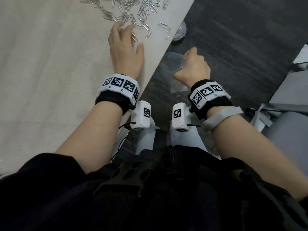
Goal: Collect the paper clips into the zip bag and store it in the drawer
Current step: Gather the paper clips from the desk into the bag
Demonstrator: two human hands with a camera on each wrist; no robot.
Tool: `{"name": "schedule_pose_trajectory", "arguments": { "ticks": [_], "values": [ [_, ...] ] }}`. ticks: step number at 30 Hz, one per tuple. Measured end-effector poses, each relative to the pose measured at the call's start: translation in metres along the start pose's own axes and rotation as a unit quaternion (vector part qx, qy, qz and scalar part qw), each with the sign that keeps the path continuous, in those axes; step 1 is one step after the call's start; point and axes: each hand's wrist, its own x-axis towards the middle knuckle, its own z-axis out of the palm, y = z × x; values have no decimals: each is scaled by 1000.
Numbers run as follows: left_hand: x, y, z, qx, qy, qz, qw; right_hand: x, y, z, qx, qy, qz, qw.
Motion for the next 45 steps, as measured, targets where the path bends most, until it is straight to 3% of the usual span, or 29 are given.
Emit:
{"name": "schedule_pose_trajectory", "arguments": {
  "ticks": [8,18,24,33,45],
  "values": [
    [9,3,4,18,22,-73,997,23,2,-20,-28,-18,-39,999],
    [47,-2,-18,69,17,-141,987,28,-18,-17,-13,-7,0,1000],
    [86,-21,-33,104,10,-121,987,32,-32,-9,5,4,37,999],
    [133,-51,-50,96,11,-143,985,39,-39,1,29,18,71,997],
    [92,-33,-14,138,-88,-36,986,37,-31,3,44,26,79,996]
  ]
}}
